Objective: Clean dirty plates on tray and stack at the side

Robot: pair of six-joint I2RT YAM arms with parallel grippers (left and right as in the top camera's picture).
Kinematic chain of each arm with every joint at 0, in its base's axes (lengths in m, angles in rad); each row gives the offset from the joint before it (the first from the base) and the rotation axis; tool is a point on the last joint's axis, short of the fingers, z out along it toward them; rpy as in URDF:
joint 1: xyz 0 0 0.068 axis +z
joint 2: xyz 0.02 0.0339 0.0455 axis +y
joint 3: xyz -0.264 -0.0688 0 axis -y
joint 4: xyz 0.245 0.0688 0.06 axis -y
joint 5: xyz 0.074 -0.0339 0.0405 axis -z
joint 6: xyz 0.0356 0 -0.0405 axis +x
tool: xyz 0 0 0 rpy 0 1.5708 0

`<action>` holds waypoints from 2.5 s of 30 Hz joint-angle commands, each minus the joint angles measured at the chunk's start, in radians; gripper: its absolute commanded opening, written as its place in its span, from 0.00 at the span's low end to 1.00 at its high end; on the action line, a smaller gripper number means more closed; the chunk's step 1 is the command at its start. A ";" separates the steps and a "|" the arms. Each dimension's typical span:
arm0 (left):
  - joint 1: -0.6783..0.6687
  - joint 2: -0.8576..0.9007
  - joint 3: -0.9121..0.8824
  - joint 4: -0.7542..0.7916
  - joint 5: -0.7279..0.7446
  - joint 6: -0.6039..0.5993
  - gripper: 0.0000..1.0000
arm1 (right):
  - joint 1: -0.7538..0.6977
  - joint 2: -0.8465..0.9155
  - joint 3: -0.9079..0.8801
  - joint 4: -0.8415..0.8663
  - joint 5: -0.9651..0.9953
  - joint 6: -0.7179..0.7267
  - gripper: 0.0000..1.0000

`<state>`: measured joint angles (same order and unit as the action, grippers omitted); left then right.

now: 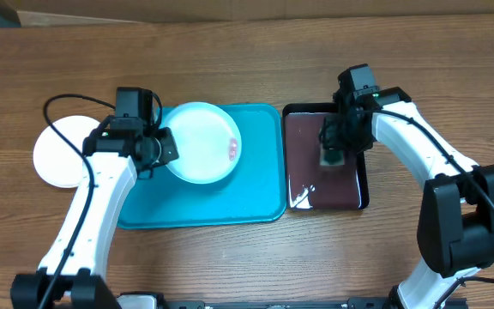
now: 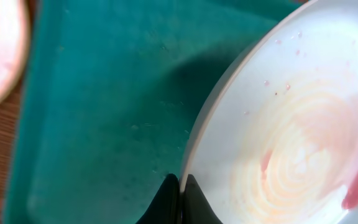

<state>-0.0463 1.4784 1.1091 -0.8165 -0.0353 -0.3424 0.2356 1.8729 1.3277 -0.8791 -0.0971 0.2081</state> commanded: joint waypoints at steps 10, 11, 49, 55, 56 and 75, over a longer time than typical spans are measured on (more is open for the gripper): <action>-0.006 -0.101 0.035 0.019 -0.481 0.032 0.04 | -0.052 -0.009 0.153 0.035 -0.095 0.012 0.90; -0.006 -0.101 0.035 0.026 -0.526 0.032 0.04 | -0.060 -0.009 0.165 0.041 -0.095 0.025 0.92; -0.348 -0.101 0.035 0.330 -0.443 0.138 0.04 | -0.080 -0.008 0.169 0.125 -0.093 0.031 1.00; -0.479 -0.101 0.035 0.391 -0.443 0.118 0.04 | -0.204 -0.008 0.173 0.150 -0.073 0.105 1.00; -0.498 -0.100 0.035 0.406 -0.444 0.118 0.04 | -0.238 -0.008 0.173 0.153 -0.074 0.121 1.00; -0.725 0.016 0.034 0.723 -0.608 0.246 0.04 | -0.672 -0.008 0.171 0.119 -0.068 0.136 1.00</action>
<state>-0.7364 1.4902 1.1194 -0.1287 -0.5377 -0.1745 -0.4221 1.8732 1.4834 -0.7628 -0.1684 0.3401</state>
